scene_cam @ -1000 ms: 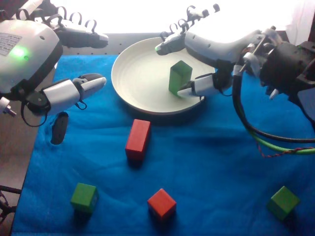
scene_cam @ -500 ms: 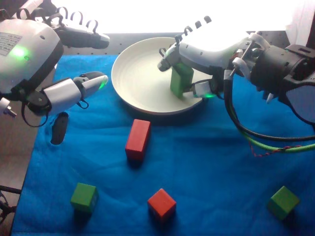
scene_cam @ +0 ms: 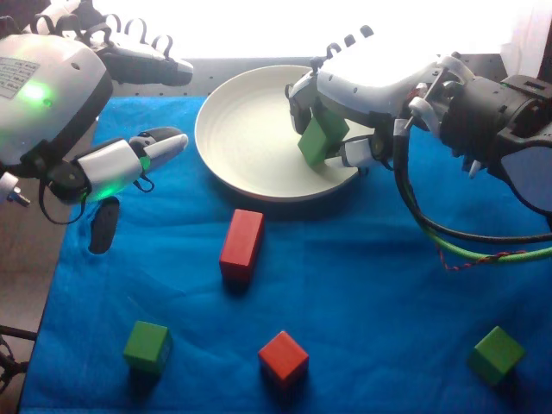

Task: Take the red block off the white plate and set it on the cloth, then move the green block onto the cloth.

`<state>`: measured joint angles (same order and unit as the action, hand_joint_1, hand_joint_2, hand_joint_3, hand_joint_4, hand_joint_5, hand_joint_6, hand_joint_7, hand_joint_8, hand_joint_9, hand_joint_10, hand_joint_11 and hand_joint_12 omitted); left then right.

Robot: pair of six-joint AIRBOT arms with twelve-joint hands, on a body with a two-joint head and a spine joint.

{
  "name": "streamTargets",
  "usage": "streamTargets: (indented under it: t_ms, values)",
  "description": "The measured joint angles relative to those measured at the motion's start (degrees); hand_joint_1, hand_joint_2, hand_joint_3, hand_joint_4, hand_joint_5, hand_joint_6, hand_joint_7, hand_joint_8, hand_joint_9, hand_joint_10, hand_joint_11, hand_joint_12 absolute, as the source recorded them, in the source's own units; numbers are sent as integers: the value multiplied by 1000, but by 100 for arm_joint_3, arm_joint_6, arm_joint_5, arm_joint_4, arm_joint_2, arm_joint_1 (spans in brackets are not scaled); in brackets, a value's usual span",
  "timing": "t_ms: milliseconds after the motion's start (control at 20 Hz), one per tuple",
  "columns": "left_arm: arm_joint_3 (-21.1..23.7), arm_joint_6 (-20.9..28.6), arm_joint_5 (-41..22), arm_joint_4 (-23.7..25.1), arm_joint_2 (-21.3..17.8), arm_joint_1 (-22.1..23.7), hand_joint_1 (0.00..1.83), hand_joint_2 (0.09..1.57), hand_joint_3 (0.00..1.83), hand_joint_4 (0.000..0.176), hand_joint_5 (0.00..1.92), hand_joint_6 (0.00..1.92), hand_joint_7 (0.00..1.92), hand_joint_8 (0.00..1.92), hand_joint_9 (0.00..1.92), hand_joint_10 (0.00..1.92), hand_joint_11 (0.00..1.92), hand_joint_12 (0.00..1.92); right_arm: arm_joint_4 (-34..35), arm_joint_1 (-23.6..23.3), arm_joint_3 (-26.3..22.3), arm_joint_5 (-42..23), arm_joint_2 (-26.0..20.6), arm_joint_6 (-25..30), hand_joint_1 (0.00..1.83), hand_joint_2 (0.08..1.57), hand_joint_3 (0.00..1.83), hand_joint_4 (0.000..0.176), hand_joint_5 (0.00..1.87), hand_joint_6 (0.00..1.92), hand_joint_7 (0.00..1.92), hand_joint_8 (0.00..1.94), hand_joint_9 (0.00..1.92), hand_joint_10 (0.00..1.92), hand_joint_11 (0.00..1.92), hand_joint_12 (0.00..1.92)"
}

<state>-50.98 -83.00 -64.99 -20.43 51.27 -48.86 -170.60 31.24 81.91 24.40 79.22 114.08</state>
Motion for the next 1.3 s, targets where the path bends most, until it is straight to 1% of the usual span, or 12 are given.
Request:
streamTargets:
  t_ms: [200, 250, 350, 450, 500, 550, 750, 850, 900, 1150, 1200, 1300]
  values:
    - [0, 0, 0, -46, 0, -9, 719, 1206, 3, 24, 764, 0, 614, 0, 555, 0, 0, 1212, 0, -221, -341, 0, -214, 4, 1375, 1134, 0, 0, 895, 974, 952, 994, 869, 1360, 608, 1482]
    - [4, 0, -24, -46, 0, -35, 844, 1271, 6, 170, 664, 1393, 643, 7, 585, 8, 56, 1197, 0, -254, -468, 212, -323, 2, 1378, 1121, 0, 0, 914, 1023, 966, 945, 898, 1285, 679, 1402]
    - [20, -2, -22, -101, -7, -55, 844, 1281, 0, 176, 653, 1460, 670, 13, 635, 25, 114, 1169, 0, -251, -669, 310, -511, 2, 1380, 1117, 0, 0, 899, 1049, 984, 910, 919, 1259, 720, 1312]
    - [35, -2, -24, -142, -11, -72, 827, 1293, 2, 176, 630, 1494, 643, 1, 608, 9, 111, 1141, 0, -249, -894, 374, -713, 2, 1378, 1129, 2, 0, 891, 1024, 948, 993, 889, 1329, 701, 1420]
    - [37, 0, -22, -129, -11, -79, 717, 1229, 0, 55, 560, 773, 651, 4, 614, 9, 120, 1127, 0, -249, -1045, 487, -848, 2, 1466, 1133, 2, 0, 866, 1062, 937, 967, 887, 1209, 703, 1659]
    - [39, 0, -22, -129, -13, -79, 712, 1210, 0, 17, 640, 404, 656, 4, 621, 8, 132, 1103, 0, -249, -1158, 605, -940, 2, 1484, 1134, 2, 0, 859, 1083, 933, 964, 887, 1179, 713, 1700]
    - [96, 0, -57, -188, -101, -149, 780, 1163, 0, 4, 789, 62, 688, 6, 650, 10, 149, 1163, 0, -177, -1725, 1191, -1469, 0, 1488, 1144, 0, 0, 849, 1148, 959, 968, 852, 1212, 654, 1710]
    - [116, -2, -101, -216, -142, -173, 745, 1157, 0, 54, 794, 55, 676, 1, 636, 3, 127, 1154, 0, 55, -2015, 1563, -1788, 0, 1400, 1127, 0, 0, 892, 1105, 1000, 938, 854, 1304, 687, 1632]
    - [118, -2, -146, -212, -155, -214, 715, 1160, 0, 58, 796, 52, 680, 3, 636, 3, 122, 1144, 0, 166, -2138, 1700, -1923, -2, 1384, 1123, 0, 0, 890, 1094, 1006, 960, 868, 1319, 735, 1665]
    - [184, 0, -210, -258, -190, -286, 746, 1153, 0, 36, 798, 31, 666, 0, 604, 0, 103, 1102, 0, 671, -2704, 2586, -2452, 0, 1383, 1124, 0, 0, 895, 983, 1016, 1066, 854, 1344, 765, 1711]
    - [184, -2, -221, -275, -192, -286, 737, 1158, 0, 41, 794, 19, 659, 0, 587, 0, 92, 1060, 0, 752, -2776, 2693, -2511, 2, 1371, 1161, 6, 0, 885, 896, 911, 1281, 764, 1506, 800, 1879]
    - [184, -2, -227, -304, -221, -293, 758, 1164, 2, 14, 795, 15, 662, 1, 588, 2, 94, 1046, 0, 1032, -2979, 2966, -2664, 0, 1269, 1145, 0, 0, 969, 762, 921, 1410, 1004, 1689, 962, 1919]
